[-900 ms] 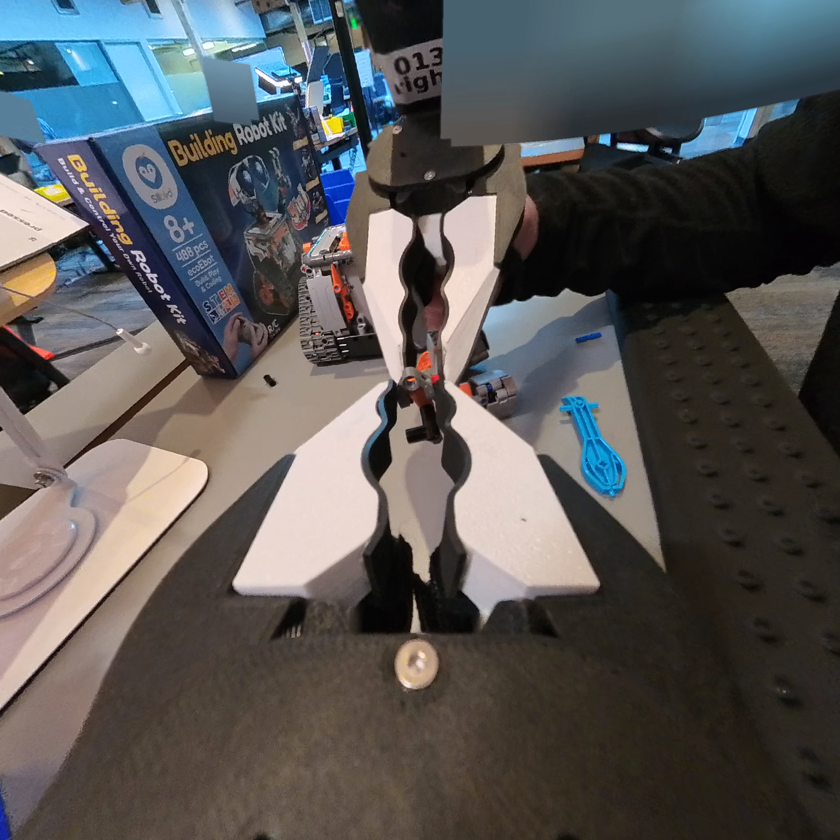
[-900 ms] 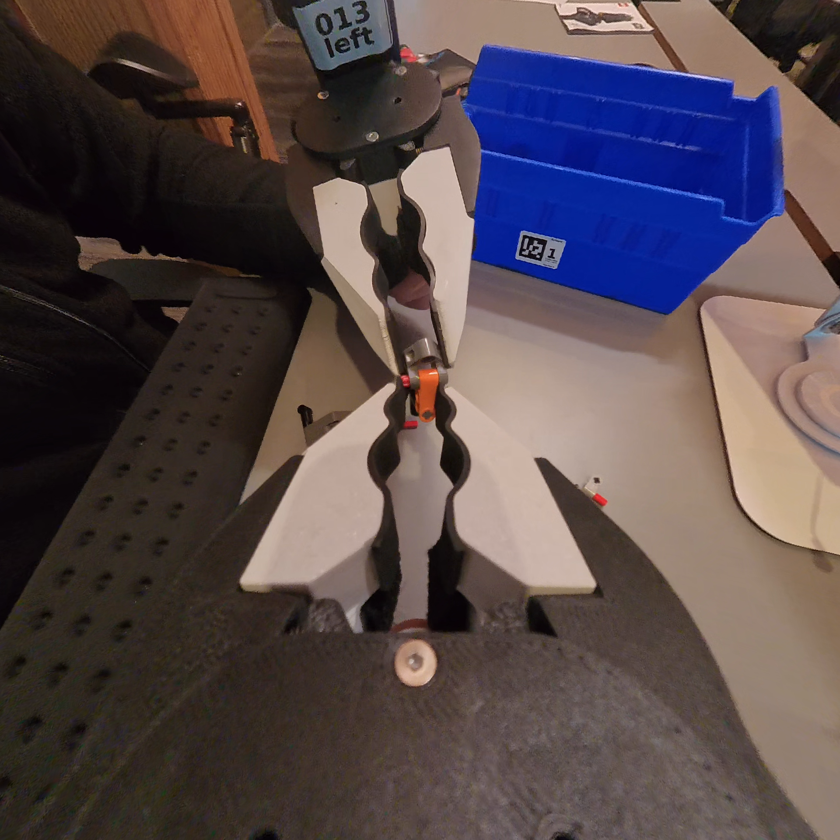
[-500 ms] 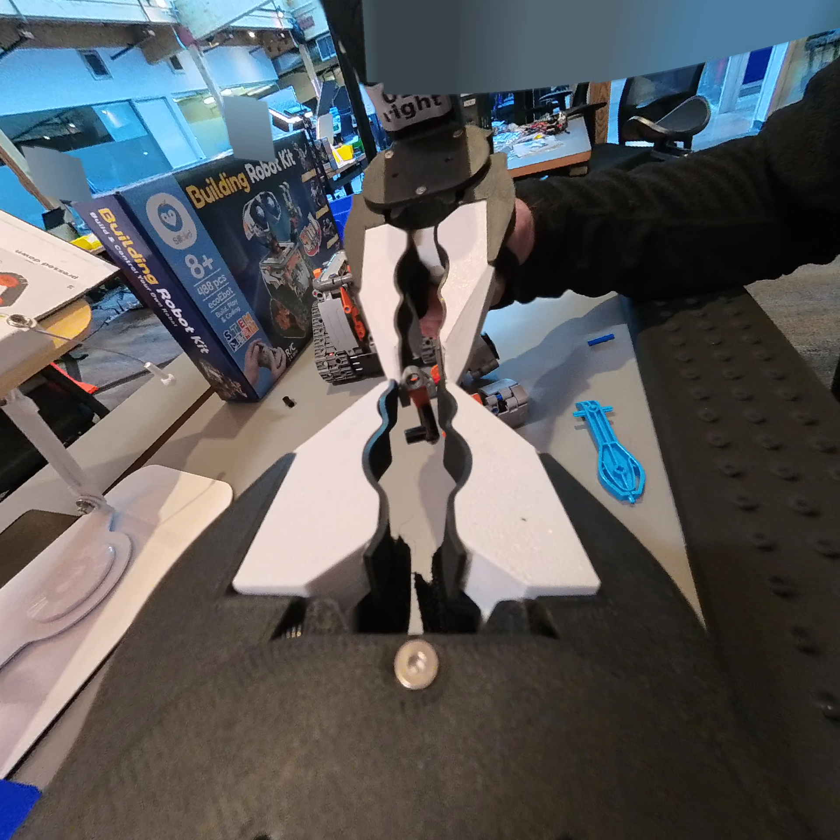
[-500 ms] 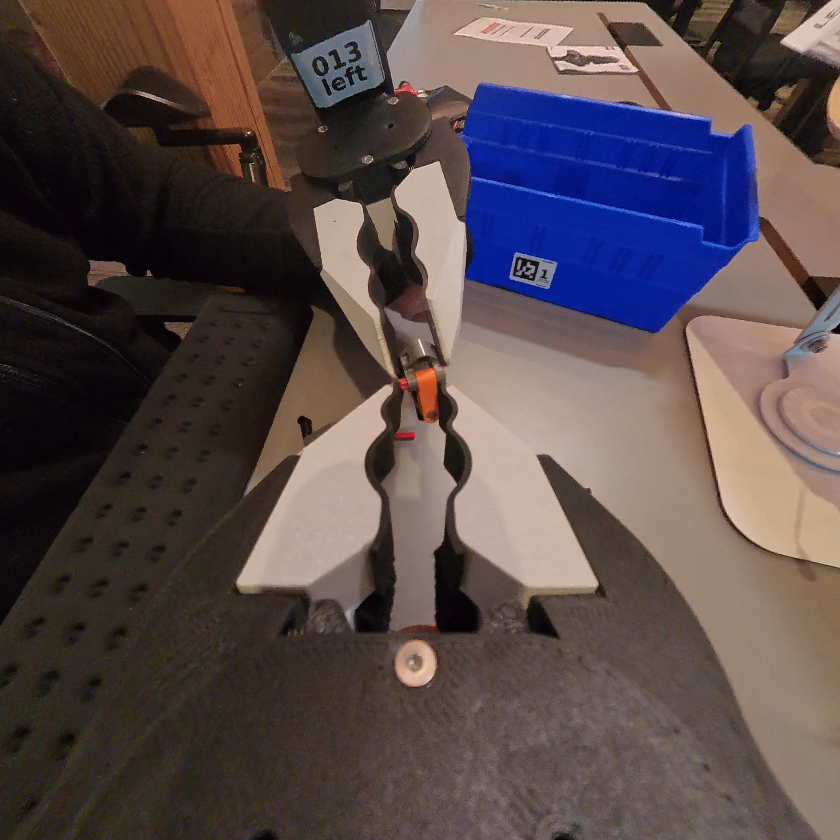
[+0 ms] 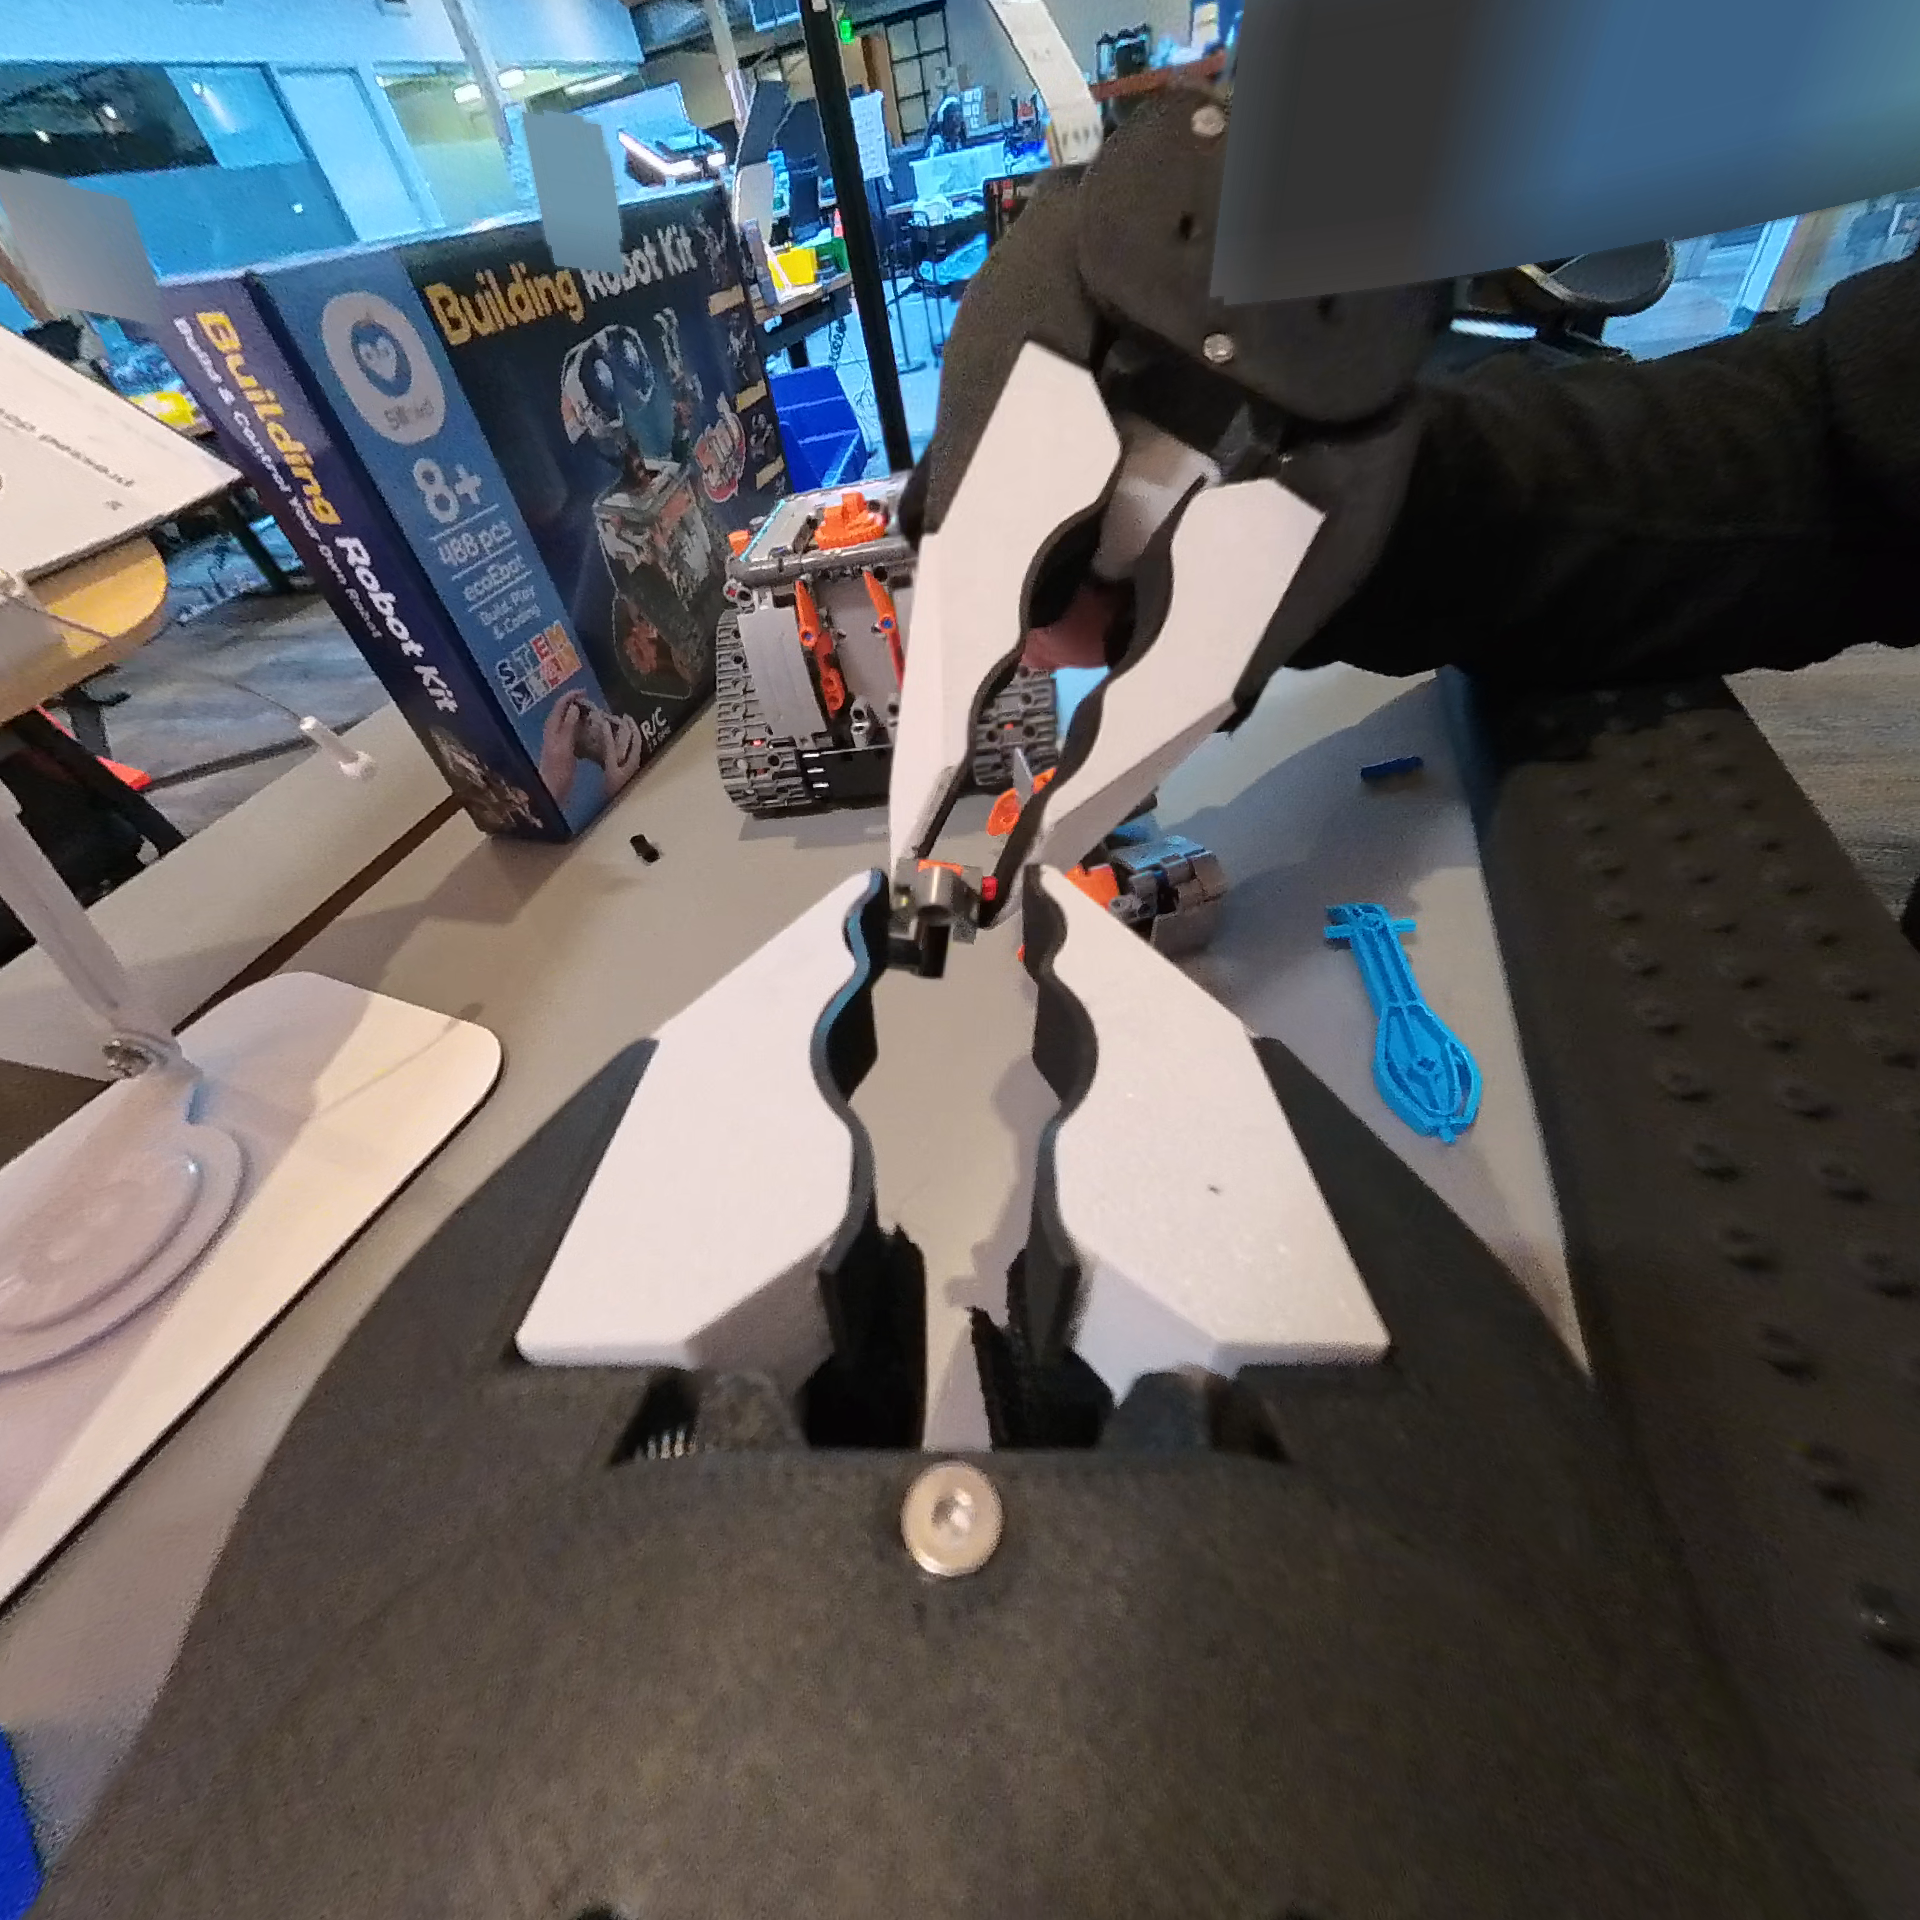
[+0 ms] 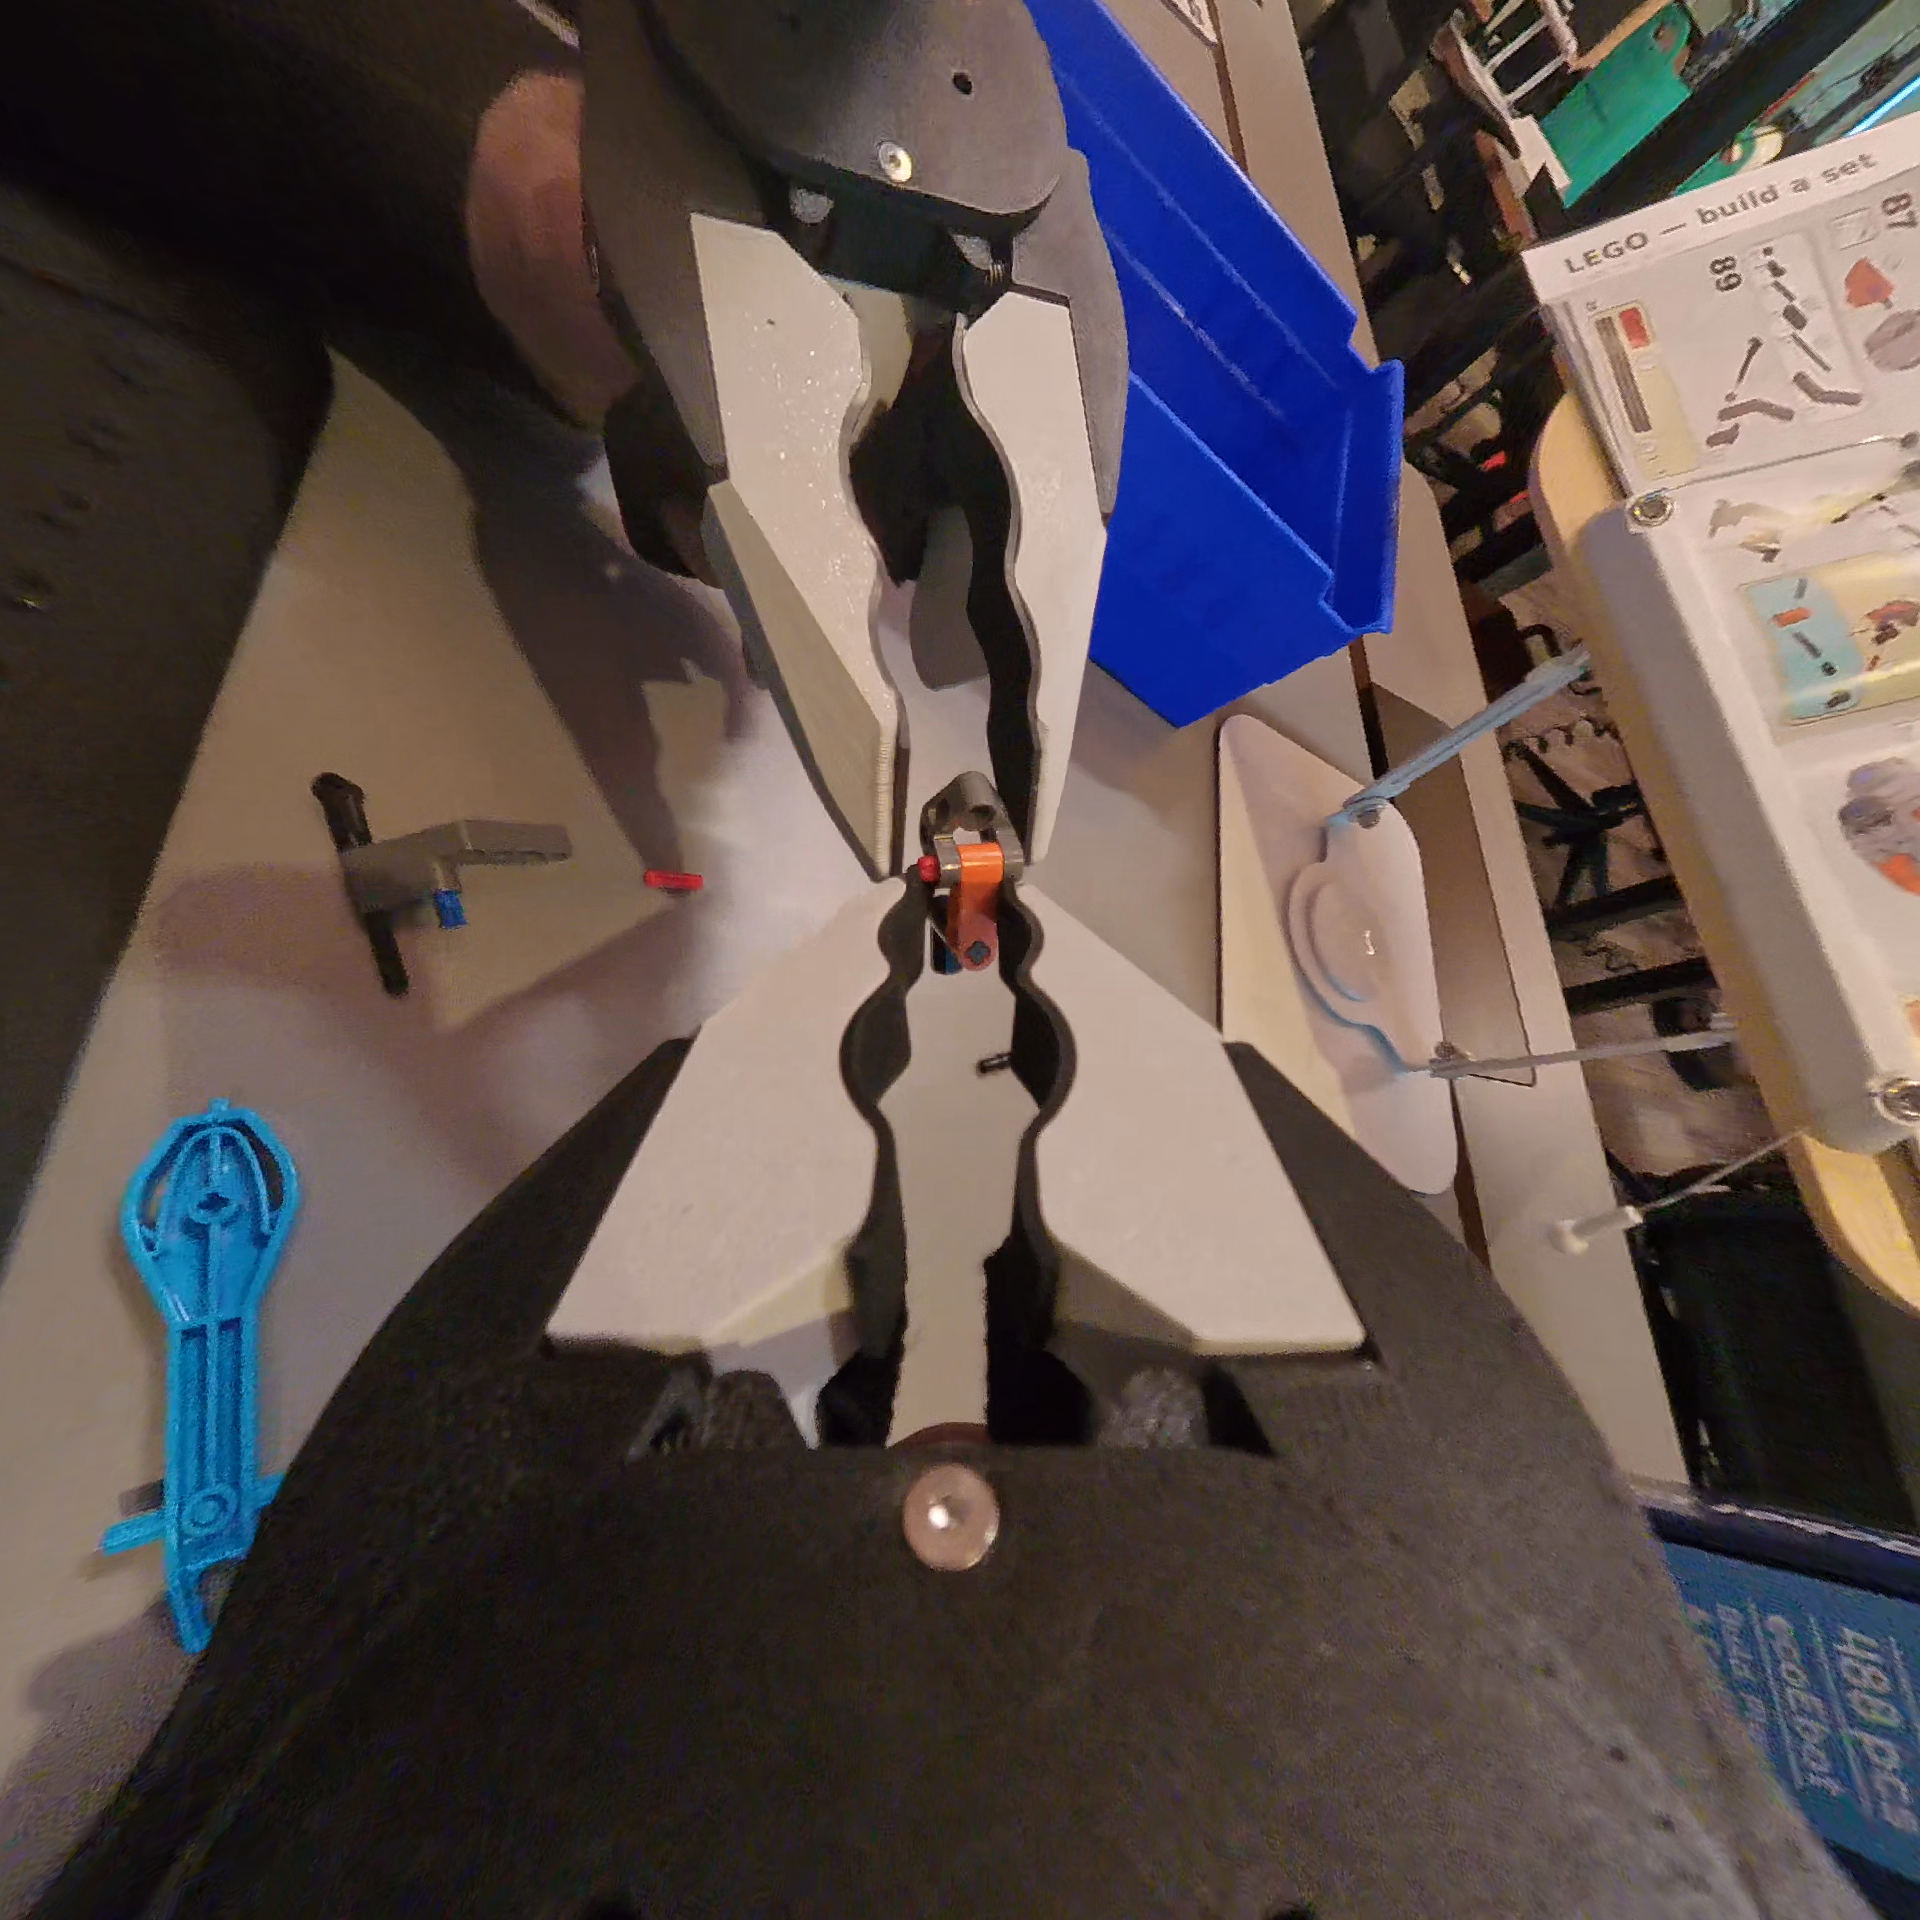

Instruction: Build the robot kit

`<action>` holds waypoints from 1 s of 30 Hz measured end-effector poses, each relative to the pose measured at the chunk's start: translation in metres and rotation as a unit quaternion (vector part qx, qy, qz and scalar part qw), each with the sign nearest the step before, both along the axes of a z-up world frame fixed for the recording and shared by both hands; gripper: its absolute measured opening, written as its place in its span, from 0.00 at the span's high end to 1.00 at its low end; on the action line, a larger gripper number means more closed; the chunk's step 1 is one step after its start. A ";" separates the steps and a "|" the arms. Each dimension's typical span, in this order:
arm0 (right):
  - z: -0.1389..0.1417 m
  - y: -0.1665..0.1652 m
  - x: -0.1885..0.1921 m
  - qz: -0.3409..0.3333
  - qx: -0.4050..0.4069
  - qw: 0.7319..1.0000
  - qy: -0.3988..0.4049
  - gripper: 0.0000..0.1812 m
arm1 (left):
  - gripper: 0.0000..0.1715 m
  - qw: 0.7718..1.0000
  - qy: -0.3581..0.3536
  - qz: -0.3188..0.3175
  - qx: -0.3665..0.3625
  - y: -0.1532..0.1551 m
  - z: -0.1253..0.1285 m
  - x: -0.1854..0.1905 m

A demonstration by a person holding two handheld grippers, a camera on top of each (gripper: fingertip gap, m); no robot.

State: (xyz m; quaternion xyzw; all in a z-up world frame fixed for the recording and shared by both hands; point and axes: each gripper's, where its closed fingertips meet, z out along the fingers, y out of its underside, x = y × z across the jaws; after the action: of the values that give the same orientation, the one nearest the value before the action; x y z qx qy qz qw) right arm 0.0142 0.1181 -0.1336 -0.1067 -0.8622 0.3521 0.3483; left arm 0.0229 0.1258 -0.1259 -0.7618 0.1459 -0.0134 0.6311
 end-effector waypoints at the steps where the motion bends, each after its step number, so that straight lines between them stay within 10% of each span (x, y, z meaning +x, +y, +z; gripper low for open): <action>1: 0.000 0.000 0.000 -0.001 0.001 1.000 0.001 0.94 | 0.86 1.000 -0.001 0.001 -0.003 0.000 -0.001 0.000; 30: -0.013 -0.005 0.000 -0.021 -0.078 0.989 -0.124 0.94 | 0.91 0.987 0.144 0.054 -0.035 -0.003 -0.011 -0.001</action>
State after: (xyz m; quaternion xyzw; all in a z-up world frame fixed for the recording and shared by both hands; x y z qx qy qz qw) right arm 0.0141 0.1133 -0.1470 -0.1949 -0.8663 0.3945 0.2366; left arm 0.0223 0.1229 -0.1368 -0.7844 0.1933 0.1257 0.5758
